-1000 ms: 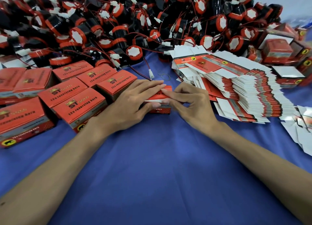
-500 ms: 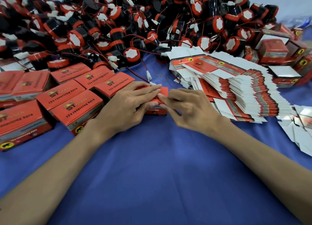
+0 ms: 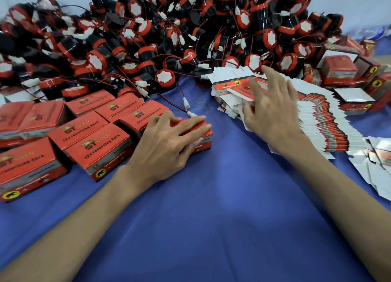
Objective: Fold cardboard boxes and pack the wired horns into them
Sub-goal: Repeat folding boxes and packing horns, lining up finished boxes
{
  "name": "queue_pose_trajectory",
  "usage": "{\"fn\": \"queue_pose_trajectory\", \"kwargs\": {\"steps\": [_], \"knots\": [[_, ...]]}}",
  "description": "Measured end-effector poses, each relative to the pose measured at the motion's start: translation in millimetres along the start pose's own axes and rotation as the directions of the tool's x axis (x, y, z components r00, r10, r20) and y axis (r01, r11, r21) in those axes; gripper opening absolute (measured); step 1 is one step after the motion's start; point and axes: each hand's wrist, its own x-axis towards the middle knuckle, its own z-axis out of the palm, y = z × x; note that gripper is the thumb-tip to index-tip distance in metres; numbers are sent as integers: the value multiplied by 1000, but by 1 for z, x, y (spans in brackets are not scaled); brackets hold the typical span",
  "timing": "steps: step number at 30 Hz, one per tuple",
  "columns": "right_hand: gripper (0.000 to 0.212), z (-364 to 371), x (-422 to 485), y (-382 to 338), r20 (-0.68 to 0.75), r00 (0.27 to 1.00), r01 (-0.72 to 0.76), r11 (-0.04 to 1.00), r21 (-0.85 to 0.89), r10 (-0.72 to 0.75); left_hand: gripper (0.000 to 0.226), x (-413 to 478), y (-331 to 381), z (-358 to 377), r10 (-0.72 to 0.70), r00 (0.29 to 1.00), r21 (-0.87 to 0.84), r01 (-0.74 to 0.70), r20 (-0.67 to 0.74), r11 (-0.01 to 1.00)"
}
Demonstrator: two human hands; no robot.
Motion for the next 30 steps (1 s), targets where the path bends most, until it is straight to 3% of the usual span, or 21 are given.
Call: {"fn": "queue_pose_trajectory", "kwargs": {"steps": [2, 3, 7, 13, 17, 21, 24, 26, 30], "knots": [[47, 7, 1, 10, 183, 980, -62, 996, -60, 72, 30, -1, 0, 2, -25, 999, 43, 27, -39, 999], [42, 9, 0, 12, 201, 977, -51, 996, -79, 66, 28, -1, -1, 2, -46, 997, 70, 51, -65, 996], [24, 7, 1, 12, 88, 996, -7, 992, -126, 19, 21, -1, -4, 3, -118, 982, 187, 145, -149, 972], [29, 1, -4, 8, -19, 1000, 12, 999, -50, -13, 23, 2, 0, 3, -187, 976, 222, 208, -113, 953], [20, 1, -7, 0, -192, 975, 111, 994, -6, -110, 20, 1, 0, -3, -103, 983, 127, 122, -149, 984], [15, -4, -9, -8, -466, 858, 290, 953, 89, -217, 19, 6, 18, -9, 26, 976, -125, -54, -217, 991], [12, -5, -11, -14, -548, 804, 346, 931, 115, -231, 20, 5, 34, -7, -4, 990, -309, -40, -140, 950], [16, -5, -11, -16, -477, 845, 327, 940, 101, -243, 21, 4, 35, -5, -27, 998, -366, 3, -59, 931], [6, -4, -9, -12, -148, 967, 221, 972, 83, -207, 23, 3, 30, -1, -55, 998, -417, 52, 5, 908]]}}
